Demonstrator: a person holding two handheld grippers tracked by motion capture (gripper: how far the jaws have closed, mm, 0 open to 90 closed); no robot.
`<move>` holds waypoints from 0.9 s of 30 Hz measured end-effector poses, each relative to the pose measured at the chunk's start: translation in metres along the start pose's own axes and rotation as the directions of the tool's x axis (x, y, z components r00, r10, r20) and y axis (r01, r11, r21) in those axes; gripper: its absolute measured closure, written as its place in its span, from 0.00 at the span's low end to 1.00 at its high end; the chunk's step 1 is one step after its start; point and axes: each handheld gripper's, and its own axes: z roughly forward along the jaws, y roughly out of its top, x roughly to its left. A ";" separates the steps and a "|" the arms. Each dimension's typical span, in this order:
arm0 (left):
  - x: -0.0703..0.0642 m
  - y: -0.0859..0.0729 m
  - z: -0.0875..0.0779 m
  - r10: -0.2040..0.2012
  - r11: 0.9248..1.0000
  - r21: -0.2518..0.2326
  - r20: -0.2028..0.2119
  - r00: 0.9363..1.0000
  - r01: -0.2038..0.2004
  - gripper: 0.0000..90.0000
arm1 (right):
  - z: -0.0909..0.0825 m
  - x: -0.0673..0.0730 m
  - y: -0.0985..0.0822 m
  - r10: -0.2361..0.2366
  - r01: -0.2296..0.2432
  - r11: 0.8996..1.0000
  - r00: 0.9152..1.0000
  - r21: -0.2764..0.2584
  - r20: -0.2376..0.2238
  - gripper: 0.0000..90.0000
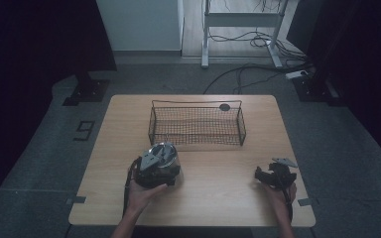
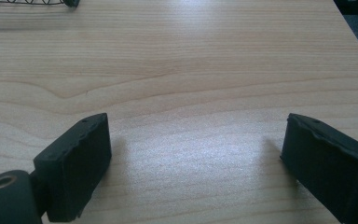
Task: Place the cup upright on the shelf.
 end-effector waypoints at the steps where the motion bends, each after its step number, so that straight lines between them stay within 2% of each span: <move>1: 0.000 0.000 0.000 0.000 1.000 0.000 0.000 1.000 0.000 0.04 | 0.000 0.000 0.000 0.000 0.000 1.000 1.000 0.000 0.000 0.09; 10: 0.003 0.001 -0.004 -0.003 1.000 -0.008 -0.018 1.000 0.003 0.04 | 0.000 0.000 0.000 0.000 0.000 1.000 1.000 0.000 0.000 0.09; 23: 0.000 -0.004 0.004 0.000 0.999 0.034 -0.013 1.000 0.000 0.04 | 0.001 0.000 0.001 -0.001 0.001 1.000 1.000 0.002 0.002 0.08; 27: 0.001 -0.005 0.006 -0.013 0.999 0.041 -0.002 1.000 0.013 0.04 | 0.001 0.000 0.001 -0.001 0.001 1.000 1.000 0.002 0.001 0.09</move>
